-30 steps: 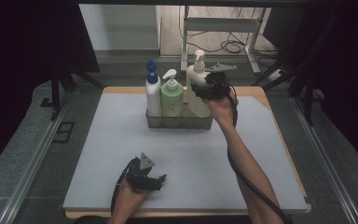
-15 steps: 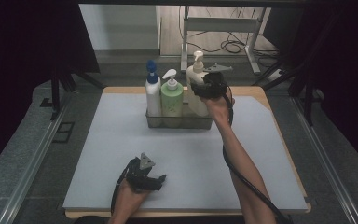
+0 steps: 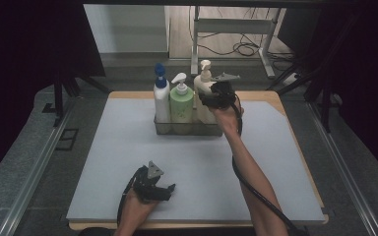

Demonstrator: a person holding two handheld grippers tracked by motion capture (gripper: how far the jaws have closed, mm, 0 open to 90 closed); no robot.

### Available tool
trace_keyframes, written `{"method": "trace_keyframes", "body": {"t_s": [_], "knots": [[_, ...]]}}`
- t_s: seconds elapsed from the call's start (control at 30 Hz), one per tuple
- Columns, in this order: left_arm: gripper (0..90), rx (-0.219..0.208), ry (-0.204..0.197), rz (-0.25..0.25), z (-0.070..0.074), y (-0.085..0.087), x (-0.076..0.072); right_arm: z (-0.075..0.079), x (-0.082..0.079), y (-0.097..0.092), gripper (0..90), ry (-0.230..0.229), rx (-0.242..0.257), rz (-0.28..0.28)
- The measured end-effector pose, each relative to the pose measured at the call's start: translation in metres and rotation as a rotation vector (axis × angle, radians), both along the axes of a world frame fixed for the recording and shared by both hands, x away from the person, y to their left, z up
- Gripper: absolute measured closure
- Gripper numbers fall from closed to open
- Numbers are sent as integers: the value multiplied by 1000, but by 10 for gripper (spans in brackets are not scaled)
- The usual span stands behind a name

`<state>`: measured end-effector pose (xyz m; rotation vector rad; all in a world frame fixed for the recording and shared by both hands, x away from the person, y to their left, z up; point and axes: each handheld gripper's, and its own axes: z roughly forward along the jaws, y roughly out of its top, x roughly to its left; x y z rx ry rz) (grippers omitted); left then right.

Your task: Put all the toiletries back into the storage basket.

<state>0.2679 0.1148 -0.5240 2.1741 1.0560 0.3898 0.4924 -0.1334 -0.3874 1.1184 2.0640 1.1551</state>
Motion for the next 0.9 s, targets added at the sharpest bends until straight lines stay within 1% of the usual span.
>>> {"method": "trace_keyframes", "body": {"t_s": [0.4, 0.9], "knots": [[122, 0, 0, 1, 0, 0, 0, -9, -5, -5, 383, 24, 0, -2], [122, 1, 0, 1, 0, 0, 0, -26, -9, -4, 382, 77, -19, 8]]}}
